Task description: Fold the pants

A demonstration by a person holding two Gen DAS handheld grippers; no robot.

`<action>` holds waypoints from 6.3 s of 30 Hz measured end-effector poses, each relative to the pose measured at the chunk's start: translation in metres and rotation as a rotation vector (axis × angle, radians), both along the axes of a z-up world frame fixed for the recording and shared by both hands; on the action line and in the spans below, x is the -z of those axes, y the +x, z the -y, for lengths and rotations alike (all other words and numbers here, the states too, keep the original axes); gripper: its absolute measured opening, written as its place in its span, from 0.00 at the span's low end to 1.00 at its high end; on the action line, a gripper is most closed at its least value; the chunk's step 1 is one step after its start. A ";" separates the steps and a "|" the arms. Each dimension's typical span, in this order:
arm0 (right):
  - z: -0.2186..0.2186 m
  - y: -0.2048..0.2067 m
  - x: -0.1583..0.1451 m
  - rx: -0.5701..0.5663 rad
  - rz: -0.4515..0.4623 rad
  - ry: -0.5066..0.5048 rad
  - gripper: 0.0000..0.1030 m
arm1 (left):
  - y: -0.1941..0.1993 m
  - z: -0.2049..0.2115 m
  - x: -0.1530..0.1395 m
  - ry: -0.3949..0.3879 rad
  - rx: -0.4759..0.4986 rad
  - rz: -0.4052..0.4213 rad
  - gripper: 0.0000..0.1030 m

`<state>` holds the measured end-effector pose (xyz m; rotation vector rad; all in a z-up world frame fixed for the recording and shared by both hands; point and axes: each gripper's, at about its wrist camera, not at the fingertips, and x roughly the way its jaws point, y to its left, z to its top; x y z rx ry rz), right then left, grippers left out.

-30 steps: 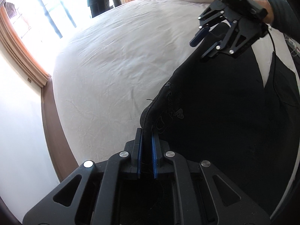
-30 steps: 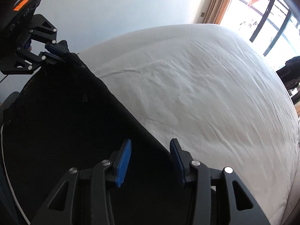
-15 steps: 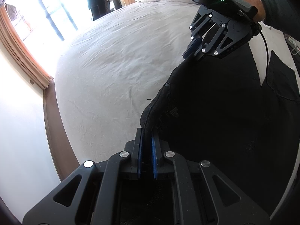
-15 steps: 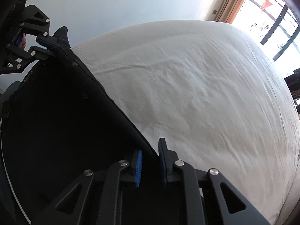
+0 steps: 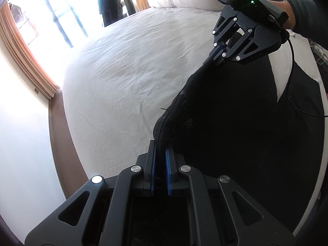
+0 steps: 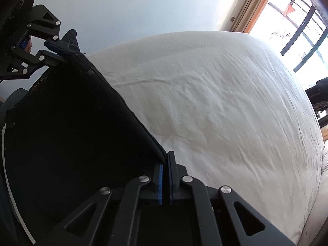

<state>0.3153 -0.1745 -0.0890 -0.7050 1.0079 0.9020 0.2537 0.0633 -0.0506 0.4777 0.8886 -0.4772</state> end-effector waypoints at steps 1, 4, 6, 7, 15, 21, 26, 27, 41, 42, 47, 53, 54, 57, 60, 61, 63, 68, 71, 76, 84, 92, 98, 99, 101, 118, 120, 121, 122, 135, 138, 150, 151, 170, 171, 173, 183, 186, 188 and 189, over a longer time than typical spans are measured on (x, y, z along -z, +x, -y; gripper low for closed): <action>0.001 -0.004 -0.006 0.000 0.013 0.000 0.04 | -0.003 0.001 -0.003 -0.004 0.001 0.004 0.06; 0.005 -0.017 -0.022 0.017 0.044 0.000 0.04 | -0.013 0.005 -0.013 -0.011 0.005 0.020 0.06; 0.006 -0.025 -0.028 0.037 0.054 0.004 0.04 | -0.019 0.008 -0.018 -0.013 0.008 0.024 0.06; 0.006 -0.030 -0.030 0.049 0.055 0.008 0.04 | -0.023 0.009 -0.019 -0.015 0.009 0.026 0.06; -0.002 -0.085 -0.035 0.076 0.043 0.057 0.04 | -0.071 0.023 -0.025 -0.018 0.043 0.024 0.06; 0.000 -0.125 -0.033 0.086 0.022 0.083 0.04 | -0.106 0.024 -0.017 -0.026 0.047 -0.002 0.06; 0.009 -0.155 -0.032 0.116 0.006 0.098 0.04 | -0.130 0.017 -0.002 -0.031 0.041 -0.038 0.06; 0.010 -0.162 -0.031 0.122 0.003 0.102 0.04 | -0.135 0.016 0.000 -0.031 0.038 -0.043 0.06; 0.023 -0.263 -0.006 0.142 -0.010 0.095 0.04 | -0.217 0.027 0.040 0.081 0.144 -0.063 0.06; 0.023 -0.268 -0.005 0.142 -0.007 0.087 0.04 | -0.223 0.031 0.045 0.100 0.159 -0.065 0.06; 0.022 -0.296 0.005 0.150 0.005 0.068 0.04 | -0.232 0.035 0.056 0.113 0.183 -0.087 0.06; 0.014 -0.338 0.026 0.111 0.044 -0.006 0.04 | -0.243 0.037 0.070 0.160 0.237 -0.102 0.06; 0.013 -0.343 0.029 0.109 0.044 -0.009 0.04 | -0.244 0.037 0.072 0.162 0.243 -0.107 0.06; 0.012 -0.355 0.035 0.111 0.044 -0.015 0.04 | -0.248 0.037 0.075 0.154 0.259 -0.114 0.06; 0.014 -0.362 0.039 0.117 0.044 -0.018 0.04 | -0.247 0.034 0.074 0.150 0.273 -0.116 0.06; 0.014 -0.364 0.040 0.117 0.045 -0.021 0.04 | -0.251 0.035 0.074 0.152 0.277 -0.114 0.06; 0.012 -0.370 0.044 0.112 0.056 -0.034 0.04 | -0.247 0.034 0.073 0.157 0.289 -0.115 0.06; 0.011 -0.386 0.047 0.097 0.082 -0.066 0.04 | -0.252 0.035 0.074 0.176 0.326 -0.106 0.06; 0.012 -0.394 0.047 0.098 0.081 -0.061 0.04 | -0.254 0.039 0.077 0.190 0.341 -0.105 0.06; 0.019 -0.394 0.051 0.111 0.083 -0.073 0.04 | -0.264 0.041 0.076 0.180 0.340 -0.112 0.06; 0.016 -0.395 0.052 0.118 0.094 -0.090 0.04 | -0.260 0.034 0.082 0.156 0.315 -0.117 0.06; 0.008 -0.402 0.056 0.129 0.100 -0.097 0.04 | -0.260 0.030 0.084 0.150 0.297 -0.098 0.06; 0.005 -0.400 0.063 0.157 0.093 -0.091 0.05 | -0.261 0.026 0.087 0.123 0.271 -0.085 0.08; 0.005 -0.400 0.063 0.164 0.095 -0.086 0.05 | -0.261 0.025 0.085 0.118 0.264 -0.092 0.09; 0.009 -0.399 0.062 0.185 0.091 -0.070 0.06 | -0.260 0.024 0.075 0.106 0.246 -0.118 0.12; 0.024 -0.392 0.044 0.347 0.022 0.075 0.58 | -0.224 0.027 0.014 -0.014 0.172 -0.190 0.13; 0.026 -0.391 0.033 0.362 0.037 0.111 0.58 | -0.214 0.044 0.010 -0.055 0.170 -0.167 0.13; 0.026 -0.391 0.029 0.361 0.039 0.124 0.58 | -0.209 0.051 0.012 -0.067 0.165 -0.159 0.13; 0.025 -0.389 0.027 0.361 0.039 0.133 0.58 | -0.200 0.058 0.019 -0.080 0.154 -0.165 0.13; 0.077 -0.351 0.001 0.568 -0.049 0.322 0.62 | -0.156 0.086 0.016 -0.162 0.074 -0.210 0.13; 0.117 -0.311 -0.024 0.729 -0.034 0.404 0.65 | -0.135 0.104 0.021 -0.200 0.056 -0.229 0.13; 0.164 -0.110 -0.020 1.007 -0.023 0.230 0.66 | -0.097 0.103 0.094 -0.317 -0.069 -0.381 0.13; 0.163 -0.097 -0.010 1.014 -0.040 0.213 0.66 | -0.096 0.101 0.095 -0.330 -0.070 -0.386 0.13; 0.148 -0.022 0.067 1.111 -0.097 -0.013 0.64 | -0.097 0.116 0.097 -0.269 -0.073 -0.350 0.13; 0.147 -0.020 0.068 1.100 -0.096 -0.024 0.61 | -0.098 0.117 0.097 -0.268 -0.073 -0.349 0.13; 0.146 -0.017 0.067 1.085 -0.099 -0.029 0.40 | -0.098 0.117 0.097 -0.267 -0.073 -0.346 0.13; 0.191 -0.037 0.021 1.160 -0.053 0.139 0.04 | -0.102 0.123 0.101 -0.257 -0.087 -0.341 0.13; 0.219 -0.062 -0.009 1.207 0.020 0.217 0.04 | -0.102 0.126 0.101 -0.254 -0.098 -0.344 0.13; 0.245 -0.087 -0.031 1.242 0.072 0.292 0.04 | -0.101 0.128 0.101 -0.247 -0.105 -0.344 0.13; 0.257 -0.101 -0.040 1.262 0.098 0.322 0.04 | -0.101 0.129 0.100 -0.241 -0.109 -0.342 0.13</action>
